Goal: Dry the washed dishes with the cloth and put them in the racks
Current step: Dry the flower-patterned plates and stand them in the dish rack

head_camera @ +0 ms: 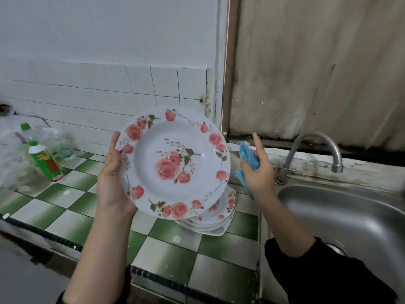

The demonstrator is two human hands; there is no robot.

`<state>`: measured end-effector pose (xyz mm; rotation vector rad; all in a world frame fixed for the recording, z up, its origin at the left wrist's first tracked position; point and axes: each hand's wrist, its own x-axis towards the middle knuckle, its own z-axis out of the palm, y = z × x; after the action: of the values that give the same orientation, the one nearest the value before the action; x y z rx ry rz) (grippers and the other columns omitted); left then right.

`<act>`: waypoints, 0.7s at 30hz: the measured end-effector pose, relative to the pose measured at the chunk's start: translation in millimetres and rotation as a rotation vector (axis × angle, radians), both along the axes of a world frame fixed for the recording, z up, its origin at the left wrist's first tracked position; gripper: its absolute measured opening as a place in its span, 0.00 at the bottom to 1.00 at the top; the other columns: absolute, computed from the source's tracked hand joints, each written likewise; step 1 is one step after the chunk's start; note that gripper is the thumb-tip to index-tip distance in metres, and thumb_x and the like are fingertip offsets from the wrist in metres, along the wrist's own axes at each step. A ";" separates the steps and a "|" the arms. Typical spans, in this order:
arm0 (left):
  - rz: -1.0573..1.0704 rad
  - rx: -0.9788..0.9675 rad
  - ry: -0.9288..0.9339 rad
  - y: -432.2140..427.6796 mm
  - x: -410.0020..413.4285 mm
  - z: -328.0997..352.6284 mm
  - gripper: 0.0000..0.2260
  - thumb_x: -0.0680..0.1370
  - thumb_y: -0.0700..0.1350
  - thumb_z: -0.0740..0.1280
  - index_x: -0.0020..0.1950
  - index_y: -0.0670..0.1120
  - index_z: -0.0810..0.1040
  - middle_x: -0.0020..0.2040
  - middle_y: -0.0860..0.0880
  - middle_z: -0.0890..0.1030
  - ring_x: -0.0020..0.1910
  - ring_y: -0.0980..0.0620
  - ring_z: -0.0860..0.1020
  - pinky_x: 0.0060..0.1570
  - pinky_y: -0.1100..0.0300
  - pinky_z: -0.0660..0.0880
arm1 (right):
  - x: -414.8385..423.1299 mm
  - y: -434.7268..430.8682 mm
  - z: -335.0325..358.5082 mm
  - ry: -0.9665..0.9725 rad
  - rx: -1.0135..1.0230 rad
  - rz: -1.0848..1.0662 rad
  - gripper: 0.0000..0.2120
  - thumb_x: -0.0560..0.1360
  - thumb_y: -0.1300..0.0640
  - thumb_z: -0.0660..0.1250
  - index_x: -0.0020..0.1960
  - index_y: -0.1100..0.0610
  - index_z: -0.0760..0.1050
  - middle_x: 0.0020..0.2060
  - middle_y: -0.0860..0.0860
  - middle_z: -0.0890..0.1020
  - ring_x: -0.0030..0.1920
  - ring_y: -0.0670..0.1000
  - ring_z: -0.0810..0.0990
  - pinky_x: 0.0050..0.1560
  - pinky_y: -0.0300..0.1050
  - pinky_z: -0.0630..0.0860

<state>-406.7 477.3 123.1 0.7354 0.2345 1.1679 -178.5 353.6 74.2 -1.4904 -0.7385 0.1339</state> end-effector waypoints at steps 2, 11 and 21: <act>-0.030 -0.039 0.000 3.7 5.0 -7.7 0.12 0.78 0.48 0.58 0.59 0.55 0.76 0.56 0.52 0.84 0.53 0.50 0.83 0.49 0.50 0.81 | -7.2 -12.2 4.2 0.139 -0.033 0.074 0.26 0.80 0.65 0.62 0.72 0.42 0.67 0.63 0.45 0.74 0.52 0.42 0.79 0.52 0.39 0.80; -0.217 -0.297 0.110 0.5 45.1 -41.6 0.13 0.79 0.49 0.60 0.62 0.57 0.77 0.60 0.51 0.82 0.57 0.47 0.81 0.50 0.44 0.80 | -24.3 -45.1 4.4 0.465 0.125 0.216 0.37 0.67 0.60 0.76 0.68 0.34 0.67 0.65 0.48 0.77 0.60 0.52 0.81 0.58 0.59 0.79; -0.343 -0.400 0.127 -55.7 83.6 -66.5 0.10 0.78 0.49 0.61 0.52 0.57 0.83 0.53 0.51 0.85 0.47 0.48 0.84 0.38 0.47 0.82 | -16.1 -111.3 1.2 0.450 0.117 0.043 0.31 0.69 0.78 0.66 0.62 0.48 0.73 0.55 0.57 0.81 0.52 0.60 0.83 0.46 0.57 0.83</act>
<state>-323.1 421.6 56.6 0.4715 0.4173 0.7181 -194.6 242.3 75.4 -1.2711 -0.4057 0.4367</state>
